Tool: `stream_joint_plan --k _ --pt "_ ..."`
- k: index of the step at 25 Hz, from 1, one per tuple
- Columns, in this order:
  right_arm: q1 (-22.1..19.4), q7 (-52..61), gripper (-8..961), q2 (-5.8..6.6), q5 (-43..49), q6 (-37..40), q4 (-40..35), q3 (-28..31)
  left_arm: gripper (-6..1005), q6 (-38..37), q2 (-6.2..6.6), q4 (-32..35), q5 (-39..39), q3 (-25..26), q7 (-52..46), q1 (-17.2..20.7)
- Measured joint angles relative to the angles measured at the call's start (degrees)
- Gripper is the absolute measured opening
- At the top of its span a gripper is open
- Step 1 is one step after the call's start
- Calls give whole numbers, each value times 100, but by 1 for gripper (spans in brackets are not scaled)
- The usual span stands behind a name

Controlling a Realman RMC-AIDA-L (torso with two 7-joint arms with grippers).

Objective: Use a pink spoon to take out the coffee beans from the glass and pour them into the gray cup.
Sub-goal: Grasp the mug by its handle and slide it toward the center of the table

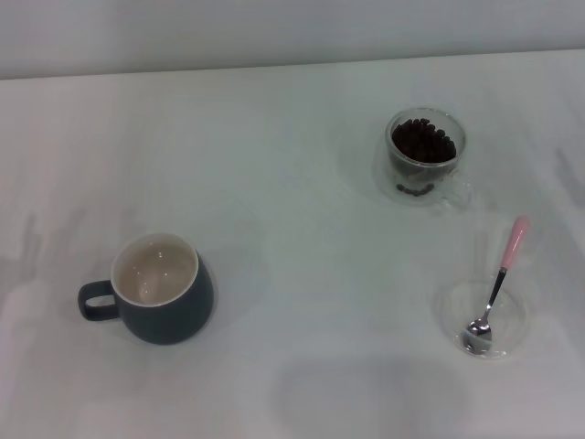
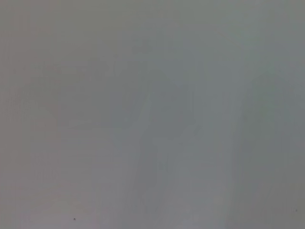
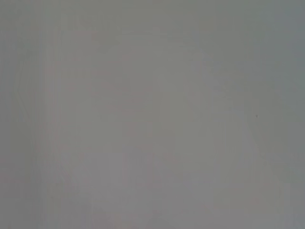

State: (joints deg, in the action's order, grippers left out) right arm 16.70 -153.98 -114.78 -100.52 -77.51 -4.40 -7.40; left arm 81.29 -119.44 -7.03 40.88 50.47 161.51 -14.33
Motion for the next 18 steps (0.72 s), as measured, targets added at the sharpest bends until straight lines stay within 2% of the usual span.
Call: stream_joint_plan --k 18 --pt "35 0 784 0 -2 55 -2 2 621 -11 0 -54 33 7 -6 -5"
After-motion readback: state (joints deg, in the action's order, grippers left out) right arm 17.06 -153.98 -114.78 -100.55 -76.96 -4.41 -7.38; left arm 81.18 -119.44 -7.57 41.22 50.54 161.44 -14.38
